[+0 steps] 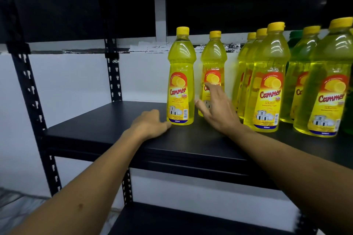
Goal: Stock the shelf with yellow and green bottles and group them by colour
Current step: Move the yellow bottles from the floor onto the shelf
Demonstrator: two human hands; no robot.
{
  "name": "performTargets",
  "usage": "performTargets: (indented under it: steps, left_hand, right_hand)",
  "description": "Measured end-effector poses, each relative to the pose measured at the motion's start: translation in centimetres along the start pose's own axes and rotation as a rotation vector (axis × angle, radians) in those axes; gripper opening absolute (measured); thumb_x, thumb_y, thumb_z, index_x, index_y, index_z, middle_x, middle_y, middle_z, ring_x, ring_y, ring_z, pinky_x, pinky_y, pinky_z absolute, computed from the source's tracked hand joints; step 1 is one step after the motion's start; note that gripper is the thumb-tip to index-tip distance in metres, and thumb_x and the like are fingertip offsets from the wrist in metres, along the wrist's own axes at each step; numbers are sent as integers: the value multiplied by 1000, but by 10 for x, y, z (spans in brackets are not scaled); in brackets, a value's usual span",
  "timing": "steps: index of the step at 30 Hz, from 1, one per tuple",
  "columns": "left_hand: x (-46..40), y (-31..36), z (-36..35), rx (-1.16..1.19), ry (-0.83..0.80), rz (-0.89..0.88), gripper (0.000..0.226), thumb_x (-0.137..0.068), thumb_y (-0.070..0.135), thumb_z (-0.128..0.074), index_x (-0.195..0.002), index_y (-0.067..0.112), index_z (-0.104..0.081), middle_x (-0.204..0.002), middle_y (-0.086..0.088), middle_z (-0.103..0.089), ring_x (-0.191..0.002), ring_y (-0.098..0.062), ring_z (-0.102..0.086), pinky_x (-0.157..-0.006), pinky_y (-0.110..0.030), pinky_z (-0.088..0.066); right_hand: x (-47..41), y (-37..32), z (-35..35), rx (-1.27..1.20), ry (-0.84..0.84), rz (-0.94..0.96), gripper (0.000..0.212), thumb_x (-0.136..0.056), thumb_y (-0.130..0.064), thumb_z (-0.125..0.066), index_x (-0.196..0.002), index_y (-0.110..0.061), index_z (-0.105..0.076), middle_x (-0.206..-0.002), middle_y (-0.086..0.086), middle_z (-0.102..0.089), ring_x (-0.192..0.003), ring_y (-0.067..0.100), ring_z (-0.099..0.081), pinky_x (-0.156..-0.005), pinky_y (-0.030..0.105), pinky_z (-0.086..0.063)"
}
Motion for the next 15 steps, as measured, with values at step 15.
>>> performTargets:
  steps: [15]
  left_hand:
    - [0,15,-12,-90,-100,-143,43,-96,47,-46,-131,25,-54,-130,-5,-58,-118,-25,-54,-105,-46,-40]
  right_hand:
    - [2,1,-54,-466,-240,-290,68,-70,-40,-85,-125,-19,-52,-114,-2,-66,-98,14,-62,-84,28,-49]
Point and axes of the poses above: each hand's wrist, its own x-axis away from the middle knuckle, its own z-axis out of the back of the hand, y = z × x, the point moved 10 cm from there along -x, towards the middle knuckle
